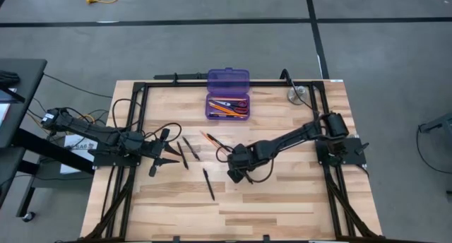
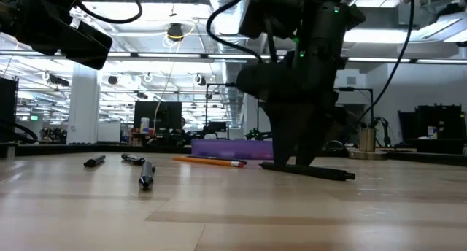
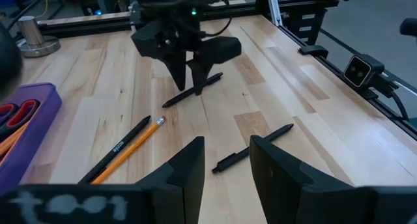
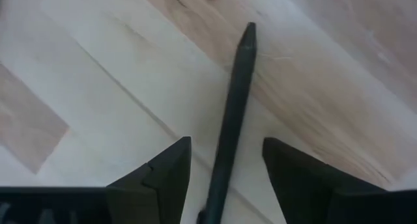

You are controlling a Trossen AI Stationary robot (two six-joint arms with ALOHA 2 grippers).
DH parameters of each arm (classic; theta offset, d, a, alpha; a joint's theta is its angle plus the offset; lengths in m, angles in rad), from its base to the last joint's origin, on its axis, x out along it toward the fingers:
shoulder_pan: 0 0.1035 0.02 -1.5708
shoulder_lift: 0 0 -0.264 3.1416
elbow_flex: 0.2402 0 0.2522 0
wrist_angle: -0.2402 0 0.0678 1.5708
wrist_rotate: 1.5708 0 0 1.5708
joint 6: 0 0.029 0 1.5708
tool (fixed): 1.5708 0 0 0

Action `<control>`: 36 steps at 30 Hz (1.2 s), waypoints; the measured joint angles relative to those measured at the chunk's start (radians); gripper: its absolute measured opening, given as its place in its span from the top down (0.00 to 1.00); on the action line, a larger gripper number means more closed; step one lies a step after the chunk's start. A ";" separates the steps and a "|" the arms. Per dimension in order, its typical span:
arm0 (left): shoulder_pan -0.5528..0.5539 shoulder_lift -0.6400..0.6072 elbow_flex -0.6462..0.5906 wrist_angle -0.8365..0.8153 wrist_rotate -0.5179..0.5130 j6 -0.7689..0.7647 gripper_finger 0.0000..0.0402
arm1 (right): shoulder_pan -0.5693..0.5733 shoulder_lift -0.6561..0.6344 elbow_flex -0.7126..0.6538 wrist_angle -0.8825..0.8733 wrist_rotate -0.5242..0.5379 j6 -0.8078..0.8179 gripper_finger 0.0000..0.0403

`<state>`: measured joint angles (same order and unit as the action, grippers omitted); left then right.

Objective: Pick & place school supplies into a supply box
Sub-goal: Put the black pen into the violet supply box

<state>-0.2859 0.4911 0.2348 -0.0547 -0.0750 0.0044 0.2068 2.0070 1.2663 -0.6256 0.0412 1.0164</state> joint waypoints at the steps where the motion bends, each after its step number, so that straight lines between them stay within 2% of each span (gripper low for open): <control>1: 0.000 0.000 0.000 0.000 0.000 0.000 0.72 | -0.005 0.011 0.001 -0.009 -0.005 0.002 0.53; 7: 0.000 0.000 0.000 0.000 0.000 0.000 0.72 | -0.023 0.040 0.009 -0.049 -0.003 -0.003 0.63; 17: 0.000 0.000 0.000 -0.001 0.000 0.000 0.72 | -0.021 0.003 0.002 -0.070 0.075 -0.020 0.97; 22: 0.000 0.000 0.000 -0.007 0.000 0.000 0.72 | -0.023 -0.018 -0.001 -0.091 0.093 -0.023 0.95; 25: 0.000 0.000 0.000 -0.010 0.000 0.000 0.72 | -0.024 -0.032 -0.004 -0.116 0.105 -0.040 0.98; 29: 0.000 0.000 0.000 -0.010 0.000 0.001 0.72 | -0.042 -0.056 -0.004 -0.163 0.162 -0.058 0.98; 36: 0.000 0.000 0.000 -0.009 0.000 0.001 0.72 | -0.136 -0.073 0.107 -0.272 0.247 -0.223 0.99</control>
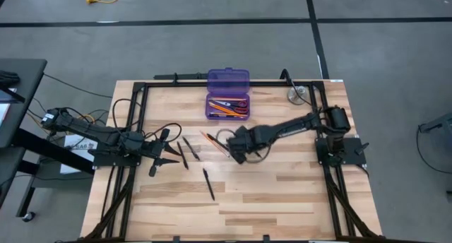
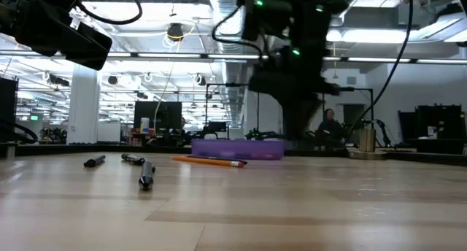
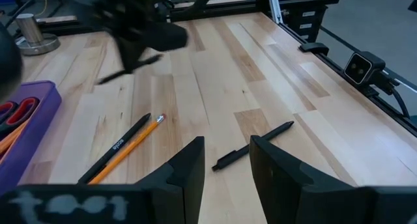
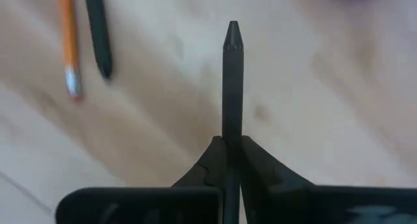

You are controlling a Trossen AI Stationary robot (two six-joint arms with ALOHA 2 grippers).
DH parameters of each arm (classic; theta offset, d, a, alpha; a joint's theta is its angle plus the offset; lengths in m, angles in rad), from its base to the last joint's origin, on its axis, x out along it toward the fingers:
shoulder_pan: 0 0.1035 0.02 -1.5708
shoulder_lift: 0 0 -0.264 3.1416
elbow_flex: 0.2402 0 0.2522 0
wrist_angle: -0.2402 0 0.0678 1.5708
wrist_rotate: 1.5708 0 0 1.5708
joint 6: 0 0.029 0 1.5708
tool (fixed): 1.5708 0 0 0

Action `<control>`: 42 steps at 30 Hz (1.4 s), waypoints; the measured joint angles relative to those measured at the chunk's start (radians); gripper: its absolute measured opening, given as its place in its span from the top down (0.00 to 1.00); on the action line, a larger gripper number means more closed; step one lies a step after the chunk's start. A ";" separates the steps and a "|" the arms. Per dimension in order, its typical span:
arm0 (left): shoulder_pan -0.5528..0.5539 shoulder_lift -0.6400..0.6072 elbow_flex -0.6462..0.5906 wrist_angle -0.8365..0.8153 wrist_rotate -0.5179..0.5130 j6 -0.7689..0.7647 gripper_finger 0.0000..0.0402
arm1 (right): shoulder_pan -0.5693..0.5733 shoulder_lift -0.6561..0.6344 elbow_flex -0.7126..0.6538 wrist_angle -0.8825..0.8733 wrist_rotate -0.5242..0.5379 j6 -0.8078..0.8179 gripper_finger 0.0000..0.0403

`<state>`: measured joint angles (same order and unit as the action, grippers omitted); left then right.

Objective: Pick & place school supplies into a supply box
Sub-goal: Put the black pen into the violet supply box

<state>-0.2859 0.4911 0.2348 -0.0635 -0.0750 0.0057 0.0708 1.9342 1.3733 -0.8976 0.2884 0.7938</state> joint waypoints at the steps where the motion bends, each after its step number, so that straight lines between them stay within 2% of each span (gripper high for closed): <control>1: 0.000 0.000 0.000 0.000 0.000 0.000 0.72 | -0.020 0.000 0.024 0.002 0.011 -0.045 0.99; 9: 0.000 0.000 0.000 0.002 0.000 -0.001 0.72 | -0.212 0.002 0.190 0.057 0.031 -0.436 1.00; 16: 0.000 0.000 0.000 0.008 0.000 -0.002 0.72 | -0.368 0.002 0.236 0.218 -0.103 -0.757 1.00; 21: 0.000 0.000 0.000 0.013 -0.001 -0.002 0.72 | -0.426 0.008 0.236 0.279 -0.130 -0.898 1.00; 27: 0.000 0.000 0.000 0.017 -0.001 -0.002 0.72 | -0.459 0.081 0.237 0.301 -0.209 -0.957 1.00; 33: -0.001 0.000 0.000 0.016 -0.001 -0.009 0.72 | -0.443 0.158 0.238 0.308 -0.210 -0.989 0.99; 42: -0.001 0.000 0.000 0.016 -0.001 -0.010 0.72 | -0.421 0.181 0.245 0.309 -0.209 -0.984 0.79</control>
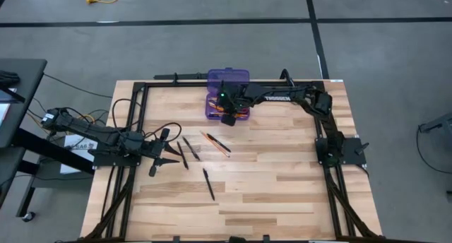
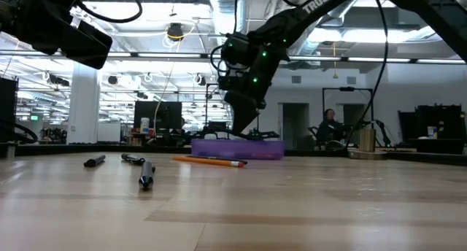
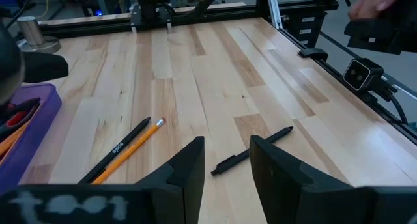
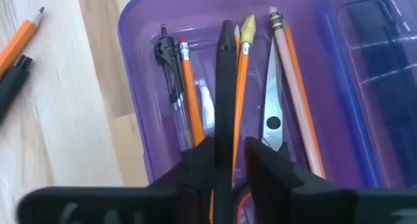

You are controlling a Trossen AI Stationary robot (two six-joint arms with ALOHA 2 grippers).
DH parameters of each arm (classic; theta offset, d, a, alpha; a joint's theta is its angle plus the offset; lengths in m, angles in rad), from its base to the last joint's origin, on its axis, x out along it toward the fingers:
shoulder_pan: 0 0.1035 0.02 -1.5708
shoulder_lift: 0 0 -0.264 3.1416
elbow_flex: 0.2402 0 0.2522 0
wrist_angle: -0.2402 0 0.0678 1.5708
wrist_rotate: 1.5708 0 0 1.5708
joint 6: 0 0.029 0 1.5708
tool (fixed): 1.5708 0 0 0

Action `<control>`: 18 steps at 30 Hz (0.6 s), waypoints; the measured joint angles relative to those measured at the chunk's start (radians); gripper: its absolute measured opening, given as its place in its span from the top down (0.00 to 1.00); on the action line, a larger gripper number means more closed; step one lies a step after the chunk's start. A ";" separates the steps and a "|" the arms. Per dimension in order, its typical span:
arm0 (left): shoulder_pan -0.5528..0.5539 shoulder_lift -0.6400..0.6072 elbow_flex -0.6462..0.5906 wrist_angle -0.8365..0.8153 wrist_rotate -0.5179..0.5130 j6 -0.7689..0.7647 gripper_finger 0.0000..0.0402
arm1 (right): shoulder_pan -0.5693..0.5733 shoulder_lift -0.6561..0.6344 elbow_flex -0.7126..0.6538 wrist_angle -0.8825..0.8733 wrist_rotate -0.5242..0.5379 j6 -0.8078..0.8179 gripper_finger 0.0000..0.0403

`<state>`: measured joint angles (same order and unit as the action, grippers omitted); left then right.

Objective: Pick & place school supplies into a supply box
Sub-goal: Put the black pen into the violet supply box

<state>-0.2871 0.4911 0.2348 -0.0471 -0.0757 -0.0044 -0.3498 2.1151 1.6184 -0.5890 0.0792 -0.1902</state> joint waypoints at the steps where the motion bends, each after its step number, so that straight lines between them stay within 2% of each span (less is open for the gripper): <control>1: 0.000 0.000 0.000 0.000 0.000 0.000 0.72 | 0.002 0.000 0.000 -0.001 0.000 0.006 0.76; 8: 0.000 0.000 0.000 0.000 0.000 -0.010 0.72 | 0.008 0.000 0.000 -0.001 0.005 0.007 0.61; 10: 0.000 0.000 0.000 0.000 0.000 -0.011 0.72 | 0.013 -0.001 0.003 -0.011 0.056 0.045 0.58; 14: 0.000 0.000 0.000 0.000 -0.036 -0.017 0.72 | 0.028 -0.011 0.065 -0.156 0.175 0.086 0.56; 18: 0.000 0.000 0.023 -0.037 -0.113 -0.018 0.72 | 0.049 -0.044 0.119 -0.291 0.187 0.093 0.57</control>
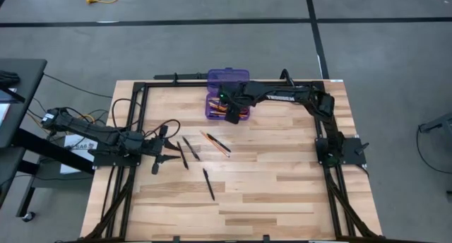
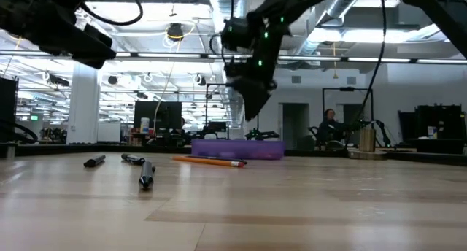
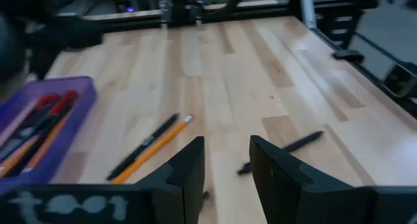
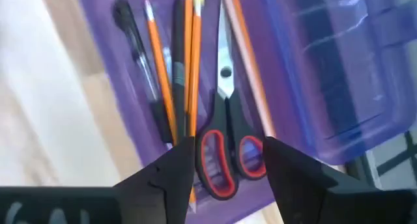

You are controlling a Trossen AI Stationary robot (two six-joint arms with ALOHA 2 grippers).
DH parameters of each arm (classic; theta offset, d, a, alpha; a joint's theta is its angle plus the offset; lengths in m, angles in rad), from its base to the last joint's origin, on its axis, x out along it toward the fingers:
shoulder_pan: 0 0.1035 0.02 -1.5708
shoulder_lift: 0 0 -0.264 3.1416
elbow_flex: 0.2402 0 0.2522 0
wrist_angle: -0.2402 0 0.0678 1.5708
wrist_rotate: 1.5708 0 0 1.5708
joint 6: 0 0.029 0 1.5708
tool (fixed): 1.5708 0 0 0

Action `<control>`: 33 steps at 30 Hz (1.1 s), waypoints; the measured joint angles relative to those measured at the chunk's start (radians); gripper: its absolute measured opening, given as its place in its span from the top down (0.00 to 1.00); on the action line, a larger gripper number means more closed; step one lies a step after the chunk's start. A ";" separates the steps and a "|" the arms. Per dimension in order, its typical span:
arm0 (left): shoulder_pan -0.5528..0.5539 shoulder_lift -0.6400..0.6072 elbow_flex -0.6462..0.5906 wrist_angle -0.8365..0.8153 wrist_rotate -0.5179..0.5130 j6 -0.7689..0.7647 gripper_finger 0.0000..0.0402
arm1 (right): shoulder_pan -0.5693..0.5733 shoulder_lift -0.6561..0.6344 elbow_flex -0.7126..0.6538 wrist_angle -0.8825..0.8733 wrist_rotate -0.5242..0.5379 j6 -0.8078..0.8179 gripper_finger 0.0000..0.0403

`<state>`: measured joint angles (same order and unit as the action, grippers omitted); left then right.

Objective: Pick & place school supplies into a supply box
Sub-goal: Put the black pen into the violet supply box

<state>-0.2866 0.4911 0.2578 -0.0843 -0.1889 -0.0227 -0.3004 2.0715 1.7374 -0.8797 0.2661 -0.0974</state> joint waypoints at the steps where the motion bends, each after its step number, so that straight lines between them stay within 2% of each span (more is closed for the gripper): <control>1: 0.001 0.000 0.016 -0.019 -0.013 0.000 0.72 | 0.007 -0.021 0.001 -0.014 -0.001 0.001 0.58; 7: 0.001 0.008 0.111 -0.121 -0.026 0.008 0.72 | 0.047 -0.162 -0.042 -0.062 0.018 0.046 0.60; 11: 0.000 0.048 0.178 -0.224 -0.019 -0.014 0.72 | 0.061 -0.304 -0.203 0.037 0.100 0.105 0.60; 16: -0.001 0.147 0.271 -0.400 -0.013 -0.032 0.72 | 0.080 -0.493 -0.555 0.354 0.136 0.223 0.60; 19: -0.001 0.222 0.329 -0.478 -0.008 -0.013 0.72 | 0.111 -0.569 -0.757 0.650 0.137 0.299 0.61; 22: -0.001 0.300 0.387 -0.526 -0.008 0.049 0.72 | 0.167 -0.589 -0.903 0.970 0.137 0.307 0.61; 24: -0.001 0.352 0.422 -0.550 -0.008 0.105 0.72 | 0.209 -0.582 -0.965 1.161 0.134 0.292 0.61; 26: -0.001 0.401 0.450 -0.567 -0.008 0.154 0.72 | 0.252 -0.579 -1.001 1.279 0.130 0.266 0.60; 33: 0.012 0.567 0.493 -0.598 -0.008 0.371 0.72 | 0.390 -0.579 -1.031 1.382 0.132 0.207 0.61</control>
<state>-0.2747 1.0577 0.7510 -0.6823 -0.1972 0.3481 0.0897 1.4929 0.7067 0.5023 0.3981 0.1100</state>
